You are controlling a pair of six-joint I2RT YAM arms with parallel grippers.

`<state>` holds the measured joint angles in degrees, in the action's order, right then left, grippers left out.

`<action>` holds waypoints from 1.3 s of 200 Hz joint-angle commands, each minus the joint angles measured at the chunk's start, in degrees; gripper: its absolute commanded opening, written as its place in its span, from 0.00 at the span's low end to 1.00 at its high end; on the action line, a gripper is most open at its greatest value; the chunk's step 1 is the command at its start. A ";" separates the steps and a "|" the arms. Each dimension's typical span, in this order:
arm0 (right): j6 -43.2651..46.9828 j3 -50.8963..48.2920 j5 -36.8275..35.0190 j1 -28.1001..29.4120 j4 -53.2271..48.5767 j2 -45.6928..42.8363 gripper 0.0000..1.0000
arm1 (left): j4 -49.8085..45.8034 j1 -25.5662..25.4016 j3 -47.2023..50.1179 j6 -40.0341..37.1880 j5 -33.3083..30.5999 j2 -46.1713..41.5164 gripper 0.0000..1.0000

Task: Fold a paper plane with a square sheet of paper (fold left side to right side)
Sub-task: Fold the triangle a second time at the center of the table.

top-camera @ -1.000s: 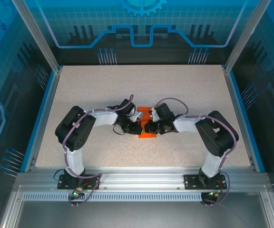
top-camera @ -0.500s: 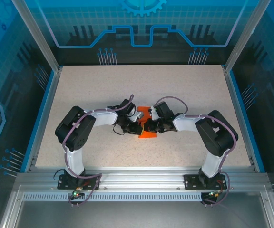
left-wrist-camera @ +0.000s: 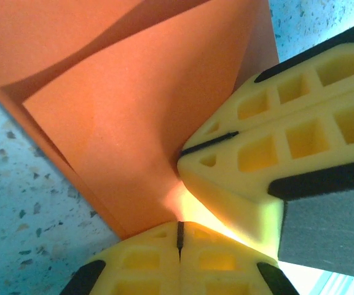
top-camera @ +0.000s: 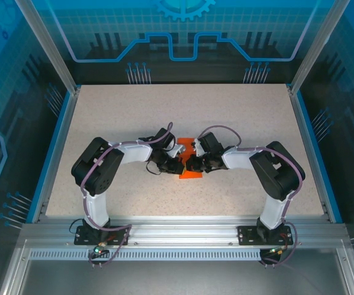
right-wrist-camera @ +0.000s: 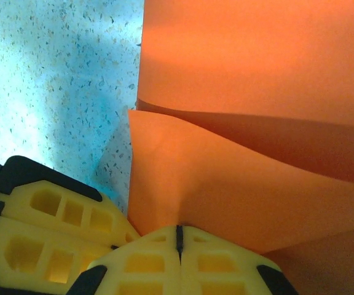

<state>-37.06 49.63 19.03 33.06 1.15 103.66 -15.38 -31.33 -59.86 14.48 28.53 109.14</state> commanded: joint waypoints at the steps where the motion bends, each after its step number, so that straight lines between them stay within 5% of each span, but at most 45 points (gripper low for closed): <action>1: 1.70 0.40 -4.13 -0.72 -4.22 1.71 0.02 | -3.85 -1.08 1.14 -1.83 -4.91 2.13 0.03; 260: 6.77 3.81 -3.38 -12.34 -8.07 -1.46 0.03 | -3.18 -1.20 1.85 -1.74 -5.17 1.23 0.03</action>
<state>-31.42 52.56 17.37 21.96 -4.36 103.85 -14.63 -31.79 -59.86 14.46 28.08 109.12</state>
